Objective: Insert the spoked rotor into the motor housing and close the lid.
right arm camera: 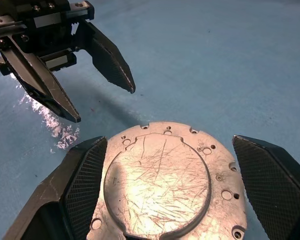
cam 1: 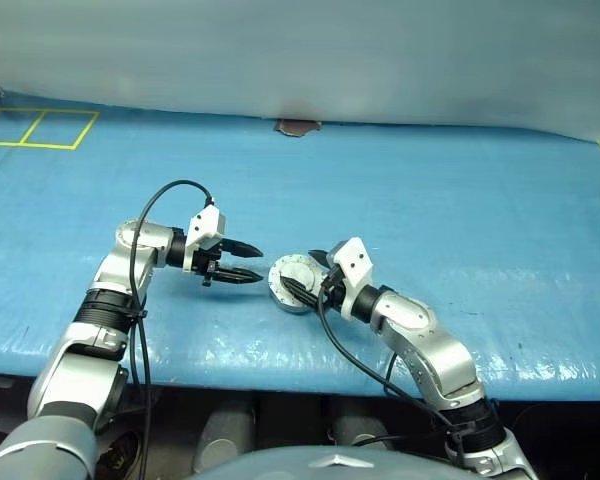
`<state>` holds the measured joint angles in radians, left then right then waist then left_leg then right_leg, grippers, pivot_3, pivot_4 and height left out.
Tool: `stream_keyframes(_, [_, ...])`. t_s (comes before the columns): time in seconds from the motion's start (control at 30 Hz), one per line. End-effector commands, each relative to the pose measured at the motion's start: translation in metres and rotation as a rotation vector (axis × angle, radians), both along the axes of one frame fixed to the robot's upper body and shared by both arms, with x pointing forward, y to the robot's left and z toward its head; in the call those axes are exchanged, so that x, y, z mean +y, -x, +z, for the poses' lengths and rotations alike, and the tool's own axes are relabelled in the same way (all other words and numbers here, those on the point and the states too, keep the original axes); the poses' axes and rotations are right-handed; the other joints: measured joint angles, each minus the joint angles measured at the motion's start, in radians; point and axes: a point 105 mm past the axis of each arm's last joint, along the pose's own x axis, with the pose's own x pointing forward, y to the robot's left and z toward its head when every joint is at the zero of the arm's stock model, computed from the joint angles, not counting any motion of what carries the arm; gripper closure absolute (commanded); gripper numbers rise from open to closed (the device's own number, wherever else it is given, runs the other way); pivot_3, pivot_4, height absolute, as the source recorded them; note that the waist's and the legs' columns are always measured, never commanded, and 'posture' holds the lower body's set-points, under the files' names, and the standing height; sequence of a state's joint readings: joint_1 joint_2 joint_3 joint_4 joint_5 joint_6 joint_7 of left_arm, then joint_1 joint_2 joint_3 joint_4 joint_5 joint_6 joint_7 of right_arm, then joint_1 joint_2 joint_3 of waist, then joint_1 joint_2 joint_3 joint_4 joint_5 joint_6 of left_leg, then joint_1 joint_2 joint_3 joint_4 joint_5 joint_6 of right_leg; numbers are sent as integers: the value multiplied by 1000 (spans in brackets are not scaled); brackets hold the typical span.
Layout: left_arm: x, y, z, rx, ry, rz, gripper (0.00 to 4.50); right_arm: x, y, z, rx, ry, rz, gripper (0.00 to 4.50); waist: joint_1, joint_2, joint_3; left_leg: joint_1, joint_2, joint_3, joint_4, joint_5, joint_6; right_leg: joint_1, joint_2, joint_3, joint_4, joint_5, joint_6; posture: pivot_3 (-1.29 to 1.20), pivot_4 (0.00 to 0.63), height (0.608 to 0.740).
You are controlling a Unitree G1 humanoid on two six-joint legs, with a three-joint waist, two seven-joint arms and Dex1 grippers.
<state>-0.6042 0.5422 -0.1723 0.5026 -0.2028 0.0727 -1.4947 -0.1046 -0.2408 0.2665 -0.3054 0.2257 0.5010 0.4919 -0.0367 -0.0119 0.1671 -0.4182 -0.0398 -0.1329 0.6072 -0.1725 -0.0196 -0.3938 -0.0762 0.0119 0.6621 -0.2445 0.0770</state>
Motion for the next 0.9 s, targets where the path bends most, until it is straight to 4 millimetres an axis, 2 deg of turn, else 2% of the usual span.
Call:
stream_keyframes(0.03, [-3,1,9,-47,-1,-27,1921,2,-1,2,-37,4,-7,272,0,0,0,0,0,0,0,0,0,0,0,0,0,0,0,0,150,740])
stream_keyframes(0.53, [-3,3,6,-46,-12,-46,1921,11,7,-9,-54,37,34,272,0,0,0,0,0,0,0,0,0,0,0,0,0,0,0,0,150,740])
stream_keyframes(0.63, [-4,3,5,-45,-7,-42,1921,9,6,-13,-41,30,25,834,0,0,0,0,0,0,0,0,0,0,0,0,0,0,0,0,150,740])
stream_keyframes(0.7, [-5,3,5,-54,3,-41,1921,8,6,-14,-35,29,21,1457,0,0,0,1,0,0,0,0,0,1,0,0,0,0,0,0,150,740])
stream_keyframes(0.9, [-5,5,3,-96,24,-40,1921,7,6,-14,-35,31,26,1493,0,0,0,1,0,0,0,0,0,1,0,0,0,0,0,0,150,740])
